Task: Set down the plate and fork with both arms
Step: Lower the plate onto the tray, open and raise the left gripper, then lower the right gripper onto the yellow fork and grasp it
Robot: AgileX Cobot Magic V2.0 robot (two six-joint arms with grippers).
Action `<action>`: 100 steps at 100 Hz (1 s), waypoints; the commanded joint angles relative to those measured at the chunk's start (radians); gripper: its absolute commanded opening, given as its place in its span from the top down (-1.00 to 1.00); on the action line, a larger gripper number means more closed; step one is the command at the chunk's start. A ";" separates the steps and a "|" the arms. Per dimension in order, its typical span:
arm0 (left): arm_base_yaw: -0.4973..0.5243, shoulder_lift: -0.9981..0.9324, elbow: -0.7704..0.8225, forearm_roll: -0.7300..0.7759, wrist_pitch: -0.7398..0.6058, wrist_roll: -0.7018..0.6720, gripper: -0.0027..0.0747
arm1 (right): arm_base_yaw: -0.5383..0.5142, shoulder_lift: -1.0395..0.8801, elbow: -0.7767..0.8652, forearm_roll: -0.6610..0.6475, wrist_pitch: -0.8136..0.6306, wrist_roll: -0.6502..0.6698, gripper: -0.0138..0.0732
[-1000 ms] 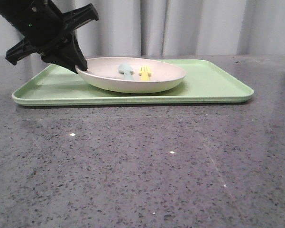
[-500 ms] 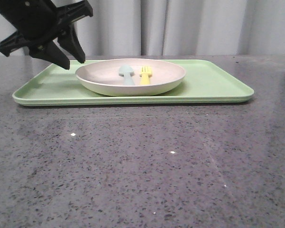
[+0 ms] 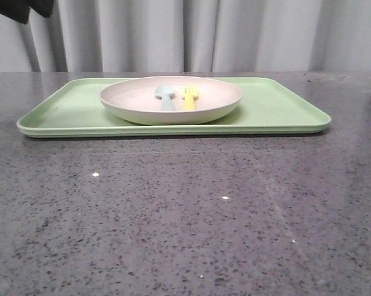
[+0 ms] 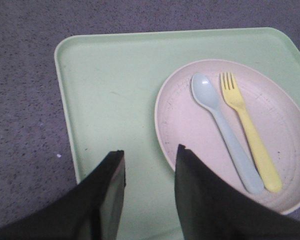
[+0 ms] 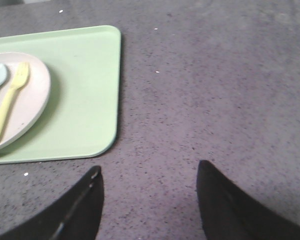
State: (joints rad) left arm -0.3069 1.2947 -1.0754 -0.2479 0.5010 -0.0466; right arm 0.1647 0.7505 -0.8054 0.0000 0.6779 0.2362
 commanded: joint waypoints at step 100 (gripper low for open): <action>0.245 -0.459 0.230 0.108 0.094 -0.011 0.29 | 0.370 0.966 -0.982 -0.017 0.322 0.042 -0.27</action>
State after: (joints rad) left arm -0.0633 0.8440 -0.8176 -0.1347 0.6485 -0.0466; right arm 0.5284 1.6995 -1.6963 -0.0066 0.9967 0.2445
